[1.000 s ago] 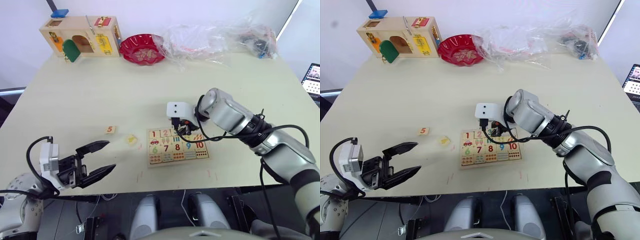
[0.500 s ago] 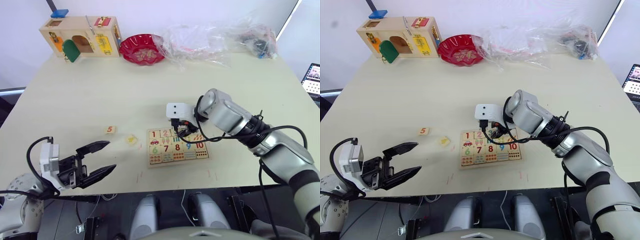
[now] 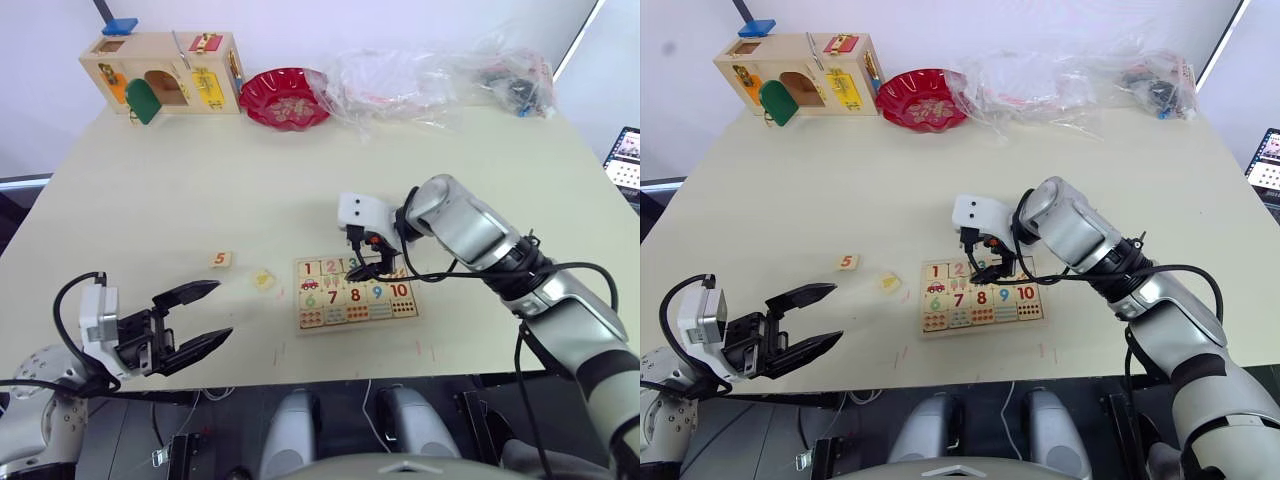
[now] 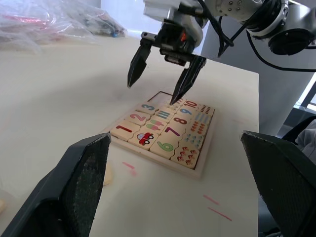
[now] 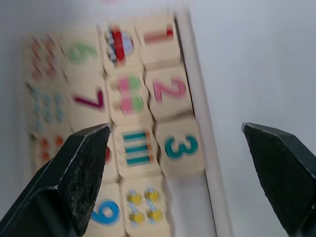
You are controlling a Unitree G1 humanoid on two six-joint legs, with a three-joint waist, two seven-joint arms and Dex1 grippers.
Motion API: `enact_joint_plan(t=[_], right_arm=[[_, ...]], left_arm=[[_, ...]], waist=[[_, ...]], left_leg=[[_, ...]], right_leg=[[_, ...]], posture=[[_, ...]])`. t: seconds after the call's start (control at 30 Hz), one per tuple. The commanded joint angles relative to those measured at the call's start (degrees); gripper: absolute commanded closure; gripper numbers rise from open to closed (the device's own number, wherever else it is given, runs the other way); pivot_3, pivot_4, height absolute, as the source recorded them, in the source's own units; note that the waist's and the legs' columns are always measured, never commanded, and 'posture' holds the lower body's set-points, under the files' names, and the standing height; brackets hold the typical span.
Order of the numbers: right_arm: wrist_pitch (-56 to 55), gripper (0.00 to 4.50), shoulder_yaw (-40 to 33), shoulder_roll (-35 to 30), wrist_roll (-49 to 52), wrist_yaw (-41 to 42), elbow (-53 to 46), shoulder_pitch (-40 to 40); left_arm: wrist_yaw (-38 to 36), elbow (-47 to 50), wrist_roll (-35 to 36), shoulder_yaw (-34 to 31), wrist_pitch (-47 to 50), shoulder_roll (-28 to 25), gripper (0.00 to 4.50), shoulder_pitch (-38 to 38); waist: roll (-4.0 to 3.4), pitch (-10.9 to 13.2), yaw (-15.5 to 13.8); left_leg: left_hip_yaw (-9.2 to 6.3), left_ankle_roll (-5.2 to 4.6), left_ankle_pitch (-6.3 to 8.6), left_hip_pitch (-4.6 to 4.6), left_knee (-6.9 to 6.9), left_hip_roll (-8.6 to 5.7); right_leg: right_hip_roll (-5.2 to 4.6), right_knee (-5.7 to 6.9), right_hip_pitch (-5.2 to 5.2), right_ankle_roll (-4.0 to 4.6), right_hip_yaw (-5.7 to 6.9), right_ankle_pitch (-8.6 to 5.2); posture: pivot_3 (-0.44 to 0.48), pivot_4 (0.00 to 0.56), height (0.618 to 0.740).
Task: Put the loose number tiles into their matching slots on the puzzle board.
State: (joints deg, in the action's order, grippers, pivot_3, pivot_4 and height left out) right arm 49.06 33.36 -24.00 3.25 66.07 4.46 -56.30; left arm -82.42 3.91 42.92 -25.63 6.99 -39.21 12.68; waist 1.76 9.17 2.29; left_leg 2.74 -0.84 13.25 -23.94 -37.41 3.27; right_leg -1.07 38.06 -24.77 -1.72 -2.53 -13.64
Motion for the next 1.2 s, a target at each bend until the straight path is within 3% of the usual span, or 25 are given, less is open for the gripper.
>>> enact_joint_plan(t=[0.03,0.07,0.13,0.17,0.33,0.87,1.2], right_arm=[[-1.55,0.56,-4.45,-0.39,1.11,-2.39,-0.23,1.67],[-2.07,0.8,-5.41,-0.28,1.48,-3.0,-0.19,2.62],[-2.8,1.87,-6.64,0.02,2.03,-3.96,-0.31,4.0],[-3.1,2.16,-6.77,0.02,2.07,-4.24,-0.42,4.53],[-4.77,4.46,-6.93,0.74,1.81,-5.98,0.7,5.75],[-11.1,4.46,-4.97,2.44,-1.6,-7.98,7.11,5.93],[-10.35,4.46,-3.88,2.45,-2.16,-6.18,4.52,7.42]], left_arm=[[-0.24,0.61,0.72,-1.07,-0.61,0.06,0.0,0.06],[-0.25,0.57,0.7,-1.06,-0.62,0.1,0.0,0.04],[-0.32,0.41,0.7,-1.04,-0.56,0.07,0.0,-0.11],[-0.36,0.31,0.69,-1.04,-0.54,0.03,0.0,-0.21],[-0.49,-0.05,0.55,-0.81,-0.44,-0.07,0.0,-0.8],[-0.23,0.12,0.2,-0.45,-0.66,0.29,0.0,-1.1],[-0.02,0.08,0.03,-0.3,-0.75,0.49,0.0,-1.3]], waist=[[0.0,0.0,0.01],[0.0,0.0,0.01],[0.0,0.0,0.02],[0.0,0.0,0.02],[0.0,0.0,0.09],[0.0,0.0,0.06],[0.0,0.0,0.05]], left_leg=[[0.01,0.0,0.0,0.0,0.0,0.0],[0.01,0.0,0.0,0.0,-0.01,0.0],[0.01,0.0,0.0,0.01,0.0,0.0],[0.01,0.0,0.0,0.01,0.0,-0.01],[0.01,0.0,0.0,0.01,0.0,0.0],[0.01,0.0,0.0,0.01,0.0,0.0],[0.01,0.0,0.0,0.01,0.0,0.0]], right_leg=[[0.0,0.0,-0.01,0.0,-0.01,0.0],[0.0,0.0,0.0,0.0,-0.01,0.0],[0.0,0.01,0.0,0.0,-0.01,0.0],[0.01,0.0,0.0,0.0,-0.01,0.0],[0.03,0.01,-0.01,0.0,-0.02,0.0],[0.03,0.0,0.0,0.0,-0.03,0.0],[0.03,0.0,0.0,0.0,-0.02,0.0]], posture=[[0.0,0.15,0.74],[0.0,0.15,0.74],[0.0,0.15,0.74],[0.0,0.15,0.74],[0.0,0.15,0.74],[0.0,0.15,0.74],[0.0,0.15,0.74]])
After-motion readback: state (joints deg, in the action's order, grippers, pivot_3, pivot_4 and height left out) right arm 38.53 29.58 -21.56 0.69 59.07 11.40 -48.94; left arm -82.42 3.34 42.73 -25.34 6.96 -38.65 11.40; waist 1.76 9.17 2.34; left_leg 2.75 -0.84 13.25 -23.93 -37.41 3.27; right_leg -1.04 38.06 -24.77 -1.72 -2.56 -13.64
